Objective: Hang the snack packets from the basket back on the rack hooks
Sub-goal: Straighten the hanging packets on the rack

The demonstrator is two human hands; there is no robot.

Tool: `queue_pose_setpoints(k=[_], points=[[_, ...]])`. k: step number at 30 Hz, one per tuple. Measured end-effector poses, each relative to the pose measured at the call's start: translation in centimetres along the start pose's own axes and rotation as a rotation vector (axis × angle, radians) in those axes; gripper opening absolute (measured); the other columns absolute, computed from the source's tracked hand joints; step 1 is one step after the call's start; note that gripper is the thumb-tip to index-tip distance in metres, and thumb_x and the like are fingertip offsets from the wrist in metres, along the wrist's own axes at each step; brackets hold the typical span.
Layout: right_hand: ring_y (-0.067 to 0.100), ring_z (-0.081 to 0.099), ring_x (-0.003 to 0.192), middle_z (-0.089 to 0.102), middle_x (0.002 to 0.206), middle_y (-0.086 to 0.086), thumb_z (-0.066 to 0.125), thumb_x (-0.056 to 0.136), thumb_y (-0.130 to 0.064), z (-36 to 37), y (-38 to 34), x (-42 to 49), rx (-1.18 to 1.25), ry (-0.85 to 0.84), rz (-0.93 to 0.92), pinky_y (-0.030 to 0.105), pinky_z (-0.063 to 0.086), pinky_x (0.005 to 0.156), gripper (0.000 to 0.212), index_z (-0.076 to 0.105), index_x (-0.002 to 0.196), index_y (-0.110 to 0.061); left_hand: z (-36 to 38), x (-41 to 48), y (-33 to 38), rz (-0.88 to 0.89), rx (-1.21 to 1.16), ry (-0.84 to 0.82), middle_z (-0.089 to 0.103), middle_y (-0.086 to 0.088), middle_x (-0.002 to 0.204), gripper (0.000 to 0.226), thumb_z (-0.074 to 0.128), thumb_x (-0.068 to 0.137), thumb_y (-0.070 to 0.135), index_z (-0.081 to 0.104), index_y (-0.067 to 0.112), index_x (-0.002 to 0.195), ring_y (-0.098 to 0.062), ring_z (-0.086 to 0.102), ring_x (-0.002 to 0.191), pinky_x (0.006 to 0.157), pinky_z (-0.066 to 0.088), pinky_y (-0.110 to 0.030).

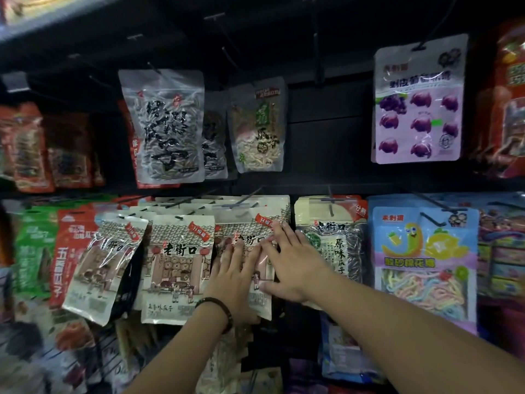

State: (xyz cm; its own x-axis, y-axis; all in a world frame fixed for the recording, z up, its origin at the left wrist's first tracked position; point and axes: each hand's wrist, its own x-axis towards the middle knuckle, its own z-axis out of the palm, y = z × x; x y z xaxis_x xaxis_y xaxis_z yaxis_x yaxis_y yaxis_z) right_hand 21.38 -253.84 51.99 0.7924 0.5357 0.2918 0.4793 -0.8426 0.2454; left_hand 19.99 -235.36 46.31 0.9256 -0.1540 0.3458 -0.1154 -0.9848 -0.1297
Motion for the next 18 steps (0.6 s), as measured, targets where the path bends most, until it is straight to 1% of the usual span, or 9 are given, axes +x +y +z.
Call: queue_pose_setpoints(k=[4,6,8,10,12,14,15,18], points=[[0.035,-0.016,0.162,-0.023,0.174,0.015,0.047,0.09,-0.08,-0.7,0.9,1.3,0.062,-0.048,0.02,0.056,0.005,0.132,0.102,0.009,0.167,-0.024,-0.8,1.4,-0.1,0.0,-0.004,-0.043,-0.025,-0.006,0.172,0.163,0.088,0.057,0.068,-0.041,0.036,0.152,-0.035,-0.014,0.161,0.13,0.01,-0.058],[0.035,-0.015,0.162,-0.022,0.174,0.015,0.049,0.092,-0.077,-1.0,0.7,1.4,0.093,-0.05,0.029,0.055,0.005,0.132,0.099,0.013,0.166,-0.023,-0.7,1.3,-0.1,-0.006,0.009,-0.034,-0.025,-0.006,0.172,0.162,0.087,0.057,0.069,-0.041,0.035,0.151,-0.036,-0.014,0.161,0.13,0.009,-0.058],[0.039,-0.015,0.162,-0.021,0.174,0.017,0.052,0.094,-0.071,-1.3,0.2,0.9,0.093,-0.039,0.02,0.057,0.006,0.132,0.093,0.017,0.164,-0.022,-0.3,0.8,0.3,-0.018,0.02,-0.019,-0.026,-0.009,0.171,0.161,0.084,0.06,0.07,-0.046,0.032,0.148,-0.038,-0.016,0.16,0.13,0.007,-0.059],[0.042,-0.013,0.161,-0.021,0.173,0.02,0.054,0.098,-0.062,-1.4,-0.6,0.0,0.081,-0.011,0.001,0.058,0.006,0.132,0.085,0.018,0.163,-0.02,0.3,-0.1,0.7,-0.041,0.045,0.013,-0.031,-0.012,0.169,0.159,0.078,0.065,0.071,-0.056,0.029,0.139,-0.04,-0.022,0.158,0.13,0.002,-0.06],[0.043,-0.014,0.161,-0.022,0.173,0.021,0.053,0.101,-0.055,-1.4,-1.2,-1.2,0.075,0.009,-0.016,0.057,0.005,0.132,0.082,0.015,0.164,-0.019,0.9,-1.0,1.1,-0.068,0.065,0.041,-0.039,-0.016,0.165,0.154,0.074,0.072,0.068,-0.061,0.026,0.134,-0.043,-0.028,0.155,0.129,-0.002,-0.061],[0.041,-0.015,0.161,-0.023,0.172,0.02,0.053,0.102,-0.051,-1.5,-1.6,-2.2,0.079,0.02,-0.038,0.056,0.005,0.132,0.081,0.012,0.164,-0.019,1.4,-1.8,1.5,-0.075,0.066,0.076,-0.049,-0.018,0.158,0.15,0.073,0.078,0.061,-0.061,0.024,0.134,-0.044,-0.03,0.154,0.129,0.003,-0.061],[0.04,-0.015,0.162,-0.023,0.173,0.02,0.053,0.102,-0.051,-1.6,-1.7,-2.8,0.068,0.015,-0.046,0.055,0.005,0.132,0.083,0.01,0.165,-0.018,1.2,-2.3,1.6,-0.089,0.065,0.062,-0.049,-0.018,0.157,0.151,0.074,0.077,0.059,-0.06,0.024,0.135,-0.044,-0.028,0.155,0.129,0.004,-0.06],[0.037,-0.012,0.163,-0.019,0.174,0.019,0.052,0.103,-0.053,-2.7,-1.6,-5.0,0.051,-0.002,-0.058,0.054,0.008,0.132,0.086,0.007,0.167,-0.018,0.2,-3.8,2.2,-0.082,0.065,-0.016,-0.035,-0.019,0.166,0.157,0.083,0.072,0.059,-0.054,0.026,0.143,-0.045,-0.022,0.157,0.13,0.004,-0.059]])
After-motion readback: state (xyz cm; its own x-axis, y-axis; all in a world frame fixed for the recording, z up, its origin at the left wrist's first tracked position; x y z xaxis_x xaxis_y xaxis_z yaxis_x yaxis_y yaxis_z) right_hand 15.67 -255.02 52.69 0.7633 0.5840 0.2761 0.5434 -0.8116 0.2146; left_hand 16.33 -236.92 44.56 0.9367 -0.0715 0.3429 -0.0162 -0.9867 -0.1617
